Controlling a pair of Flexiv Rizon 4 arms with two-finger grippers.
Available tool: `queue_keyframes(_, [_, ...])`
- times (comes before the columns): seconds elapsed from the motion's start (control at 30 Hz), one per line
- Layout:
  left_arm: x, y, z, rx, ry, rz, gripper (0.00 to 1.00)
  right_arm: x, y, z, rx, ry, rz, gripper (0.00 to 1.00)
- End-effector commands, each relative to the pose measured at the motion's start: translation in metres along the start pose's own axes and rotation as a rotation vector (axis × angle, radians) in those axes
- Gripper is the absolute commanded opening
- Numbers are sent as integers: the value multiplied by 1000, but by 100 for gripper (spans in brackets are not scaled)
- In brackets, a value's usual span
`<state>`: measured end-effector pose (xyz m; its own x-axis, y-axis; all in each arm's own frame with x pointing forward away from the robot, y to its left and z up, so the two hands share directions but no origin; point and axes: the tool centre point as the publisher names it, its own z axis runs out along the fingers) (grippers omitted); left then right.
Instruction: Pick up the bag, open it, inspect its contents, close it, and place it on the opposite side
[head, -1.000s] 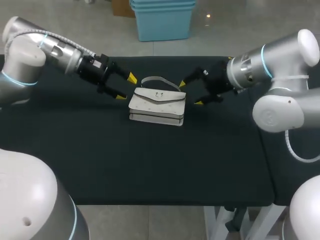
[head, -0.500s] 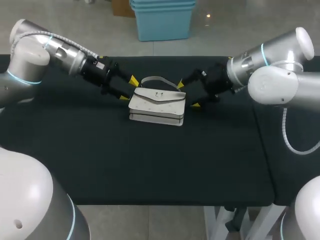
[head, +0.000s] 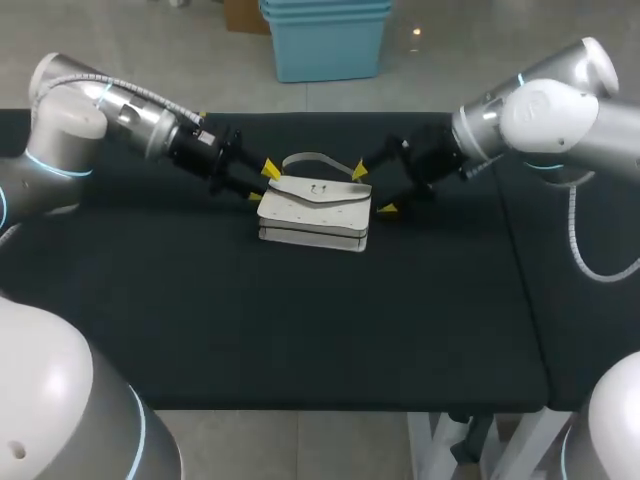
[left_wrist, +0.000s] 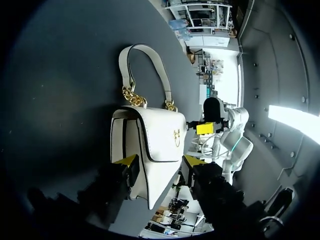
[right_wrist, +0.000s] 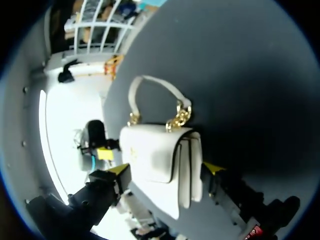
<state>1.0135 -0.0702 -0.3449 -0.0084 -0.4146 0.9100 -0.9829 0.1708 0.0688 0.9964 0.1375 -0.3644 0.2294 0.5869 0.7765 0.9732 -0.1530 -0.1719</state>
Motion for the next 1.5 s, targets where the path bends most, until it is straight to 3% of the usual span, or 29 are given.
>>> queue_keyframes(0.03, [-5,-5,2,5,21,-3,49,-1,0,2,121,3,2,89])
queue_keyframes(0.2, [-5,-7,4,11,28,-6,42,-1,-6,5,100,-8,24,85])
queue_keyframes(0.3, [-5,-7,6,11,34,-8,38,-1,-8,4,63,11,37,69])
queue_keyframes(0.43, [-5,-6,7,11,38,-7,39,0,-7,2,21,24,49,65])
queue_keyframes(0.63, [-8,-5,10,11,44,-10,40,-3,-5,9,23,33,65,56])
queue_keyframes(0.7, [-9,-5,12,7,45,-12,38,-4,-4,11,20,40,76,50])
queue_keyframes(0.8, [-11,-5,15,3,45,-14,35,-5,-1,14,10,52,88,48])
queue_keyframes(0.83, [-11,-5,15,2,45,-16,29,-4,0,15,4,60,92,47])
queue_keyframes(0.87, [-12,-5,15,2,45,-18,20,-4,1,16,-2,64,95,38])
queue_keyframes(0.9, [-12,-6,15,2,45,-20,6,-4,1,17,-4,76,98,5])
queue_keyframes(0.93, [-13,-6,15,3,46,-21,0,-3,2,18,-7,84,101,0])
queue_keyframes(1.27, [-15,-5,13,20,37,-26,0,-6,2,20,-25,96,107,0])
queue_keyframes(1.3, [-13,-5,12,23,38,-21,24,-5,1,18,-31,99,104,0])
queue_keyframes(1.33, [-12,-5,11,27,38,-15,38,-3,0,16,-46,95,96,18])
queue_keyframes(1.37, [-10,-4,11,29,37,-11,43,-2,0,14,-49,94,95,36])
queue_keyframes(1.4, [-10,-4,10,30,37,-9,52,-1,0,13,-51,95,93,43])
queue_keyframes(1.43, [-10,-4,10,32,35,-6,49,-1,0,13,-53,96,91,45])
queue_keyframes(1.47, [-10,-4,10,35,32,-5,29,-1,0,13,-55,97,91,44])
queue_keyframes(1.5, [-11,-5,11,35,31,-6,0,0,0,13,-55,98,90,35])
